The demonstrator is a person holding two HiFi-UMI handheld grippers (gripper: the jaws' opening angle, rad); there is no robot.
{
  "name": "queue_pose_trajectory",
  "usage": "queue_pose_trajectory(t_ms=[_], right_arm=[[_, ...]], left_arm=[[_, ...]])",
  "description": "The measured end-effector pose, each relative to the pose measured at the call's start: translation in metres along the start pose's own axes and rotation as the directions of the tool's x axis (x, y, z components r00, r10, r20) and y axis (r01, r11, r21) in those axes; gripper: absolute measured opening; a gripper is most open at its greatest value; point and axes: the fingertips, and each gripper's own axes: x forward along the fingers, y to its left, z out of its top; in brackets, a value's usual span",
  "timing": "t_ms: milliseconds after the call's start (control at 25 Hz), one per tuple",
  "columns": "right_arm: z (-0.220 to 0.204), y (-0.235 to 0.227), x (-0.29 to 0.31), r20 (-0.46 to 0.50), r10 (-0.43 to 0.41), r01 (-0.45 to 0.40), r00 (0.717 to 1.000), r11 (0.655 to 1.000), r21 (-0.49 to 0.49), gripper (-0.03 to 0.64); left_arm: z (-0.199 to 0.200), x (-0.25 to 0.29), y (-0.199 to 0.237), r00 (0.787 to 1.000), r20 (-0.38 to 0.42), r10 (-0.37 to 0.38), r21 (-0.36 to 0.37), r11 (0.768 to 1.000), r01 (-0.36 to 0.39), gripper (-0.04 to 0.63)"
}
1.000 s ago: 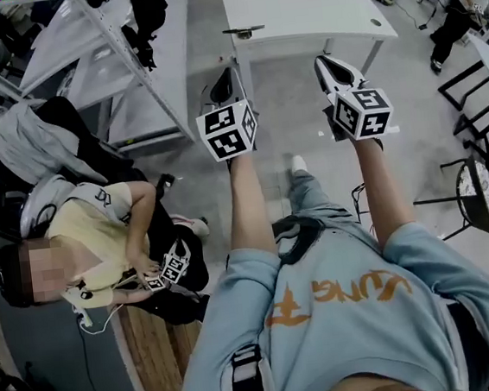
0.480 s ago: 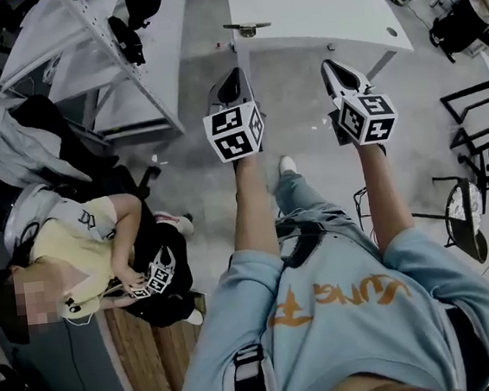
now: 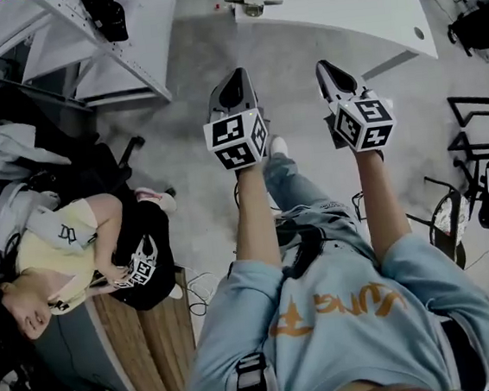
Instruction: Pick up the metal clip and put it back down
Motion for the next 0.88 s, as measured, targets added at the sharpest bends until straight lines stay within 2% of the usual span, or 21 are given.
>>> queue_pose_trajectory(t_ms=[200,520,720,880], right_arm=[[-0.014,-0.017,0.041,-0.067,0.05,-0.051,0.997,0.998,-0.02,0.034],[-0.008,-0.05,0.117,-0.127,0.129,-0.145,0.984,0.981,-0.128,0.034],[-0.01,-0.04,0.171,-0.185,0.221,-0.261,0.958,0.936,-0.235,0.034],[-0.012,-0.039,0.207,-0.232,0.248,-0.317,0.94,0.889,-0.331,0.035]], left_arm=[[-0.023,0.036,0.01,0.998,-0.044,0.051,-0.045,0.998,-0.053,0.006],[-0.03,0.099,0.02,0.991,-0.06,0.116,-0.078,0.99,-0.121,0.006],[-0.032,0.118,0.037,0.982,-0.075,0.176,-0.093,0.979,-0.182,0.006],[-0.031,0.129,0.042,0.975,-0.085,0.205,-0.081,0.974,-0.211,0.006]])
